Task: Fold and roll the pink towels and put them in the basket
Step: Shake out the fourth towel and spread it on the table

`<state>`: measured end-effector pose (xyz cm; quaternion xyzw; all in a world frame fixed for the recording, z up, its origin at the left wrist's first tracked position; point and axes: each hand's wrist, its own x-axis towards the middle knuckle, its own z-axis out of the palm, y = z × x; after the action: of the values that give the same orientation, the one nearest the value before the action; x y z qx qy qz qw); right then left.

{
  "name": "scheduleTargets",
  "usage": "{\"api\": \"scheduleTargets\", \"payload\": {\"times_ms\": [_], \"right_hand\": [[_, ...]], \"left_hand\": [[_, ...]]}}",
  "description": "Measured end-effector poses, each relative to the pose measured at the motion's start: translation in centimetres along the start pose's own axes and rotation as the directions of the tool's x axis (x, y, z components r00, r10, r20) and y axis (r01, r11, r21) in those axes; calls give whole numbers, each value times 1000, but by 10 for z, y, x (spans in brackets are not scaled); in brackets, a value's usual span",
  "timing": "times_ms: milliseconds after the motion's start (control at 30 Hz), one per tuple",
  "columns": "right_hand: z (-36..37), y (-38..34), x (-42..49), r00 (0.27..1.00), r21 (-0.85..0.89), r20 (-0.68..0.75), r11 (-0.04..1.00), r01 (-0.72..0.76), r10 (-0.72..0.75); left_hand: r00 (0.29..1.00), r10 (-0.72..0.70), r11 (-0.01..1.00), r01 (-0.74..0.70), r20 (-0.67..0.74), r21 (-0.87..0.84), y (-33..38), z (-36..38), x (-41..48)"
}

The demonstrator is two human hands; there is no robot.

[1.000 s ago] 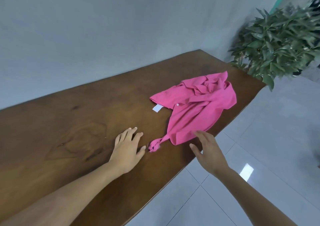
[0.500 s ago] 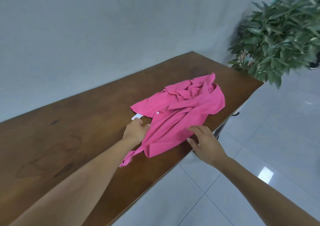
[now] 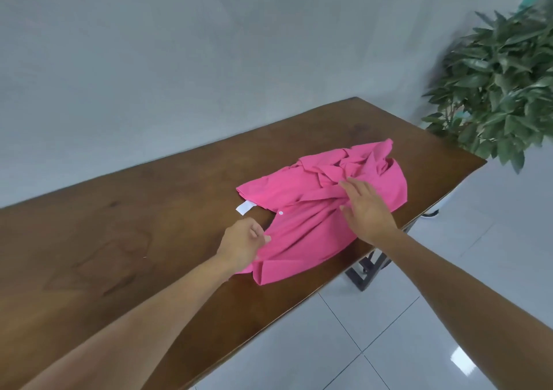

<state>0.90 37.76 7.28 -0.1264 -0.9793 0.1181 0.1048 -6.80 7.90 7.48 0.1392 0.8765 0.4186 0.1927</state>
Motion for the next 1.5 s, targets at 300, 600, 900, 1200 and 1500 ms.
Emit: {"api": "scheduleTargets", "payload": {"times_ms": [300, 600, 900, 1200, 1500], "right_hand": [[14, 2, 19, 995, -66, 16, 993, 95, -94], [22, -45, 1, 956, 64, -129, 960, 272, -262], [8, -96, -15, 981, 248, -180, 961, 121, -77], [8, -160, -26, 987, 58, -158, 998, -9, 18], [23, -217, -60, 980, 22, -161, 993, -115, 117]], "left_hand": [[996, 27, 1000, -26, -81, 7, -17, -22, -44], [991, -5, 974, 35, -131, 223, -68, -73, -72], [988, -14, 953, 59, -152, 296, -122, -129, -92], [963, -63, 976, 114, -264, 185, -149, -207, -106], [942, -110, 984, 148, -318, 98, -224, -282, -165]]}}
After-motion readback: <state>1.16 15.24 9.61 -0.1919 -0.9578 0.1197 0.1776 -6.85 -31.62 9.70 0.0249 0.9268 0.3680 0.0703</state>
